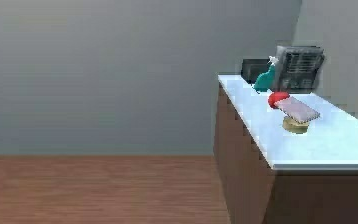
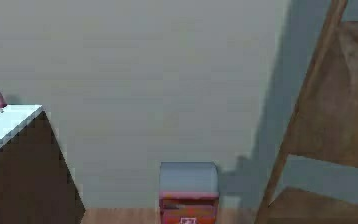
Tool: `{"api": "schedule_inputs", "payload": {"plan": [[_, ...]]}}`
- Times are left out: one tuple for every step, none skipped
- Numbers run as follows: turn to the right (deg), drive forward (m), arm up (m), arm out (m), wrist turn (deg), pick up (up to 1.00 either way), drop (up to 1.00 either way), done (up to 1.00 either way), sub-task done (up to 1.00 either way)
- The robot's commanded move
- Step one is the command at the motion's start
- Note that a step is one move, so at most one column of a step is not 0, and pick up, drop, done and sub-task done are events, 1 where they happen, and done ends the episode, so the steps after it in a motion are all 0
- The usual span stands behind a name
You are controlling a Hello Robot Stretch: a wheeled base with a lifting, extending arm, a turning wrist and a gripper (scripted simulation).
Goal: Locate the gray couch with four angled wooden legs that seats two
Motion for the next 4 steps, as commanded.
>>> {"api": "schedule_inputs", "payload": {"plan": [[-12.0,0.00,0.00,0.00,0.0,0.00,0.00,0.00,0.00],[0.0,0.60,0.00,0.00,0.0,0.00,0.00,0.00,0.00],[-45.0,0.00,0.00,0.00,0.0,0.00,0.00,0.00,0.00],[-21.0,0.00,0.00,0.00,0.0,0.00,0.00,0.00,0.00]]}}
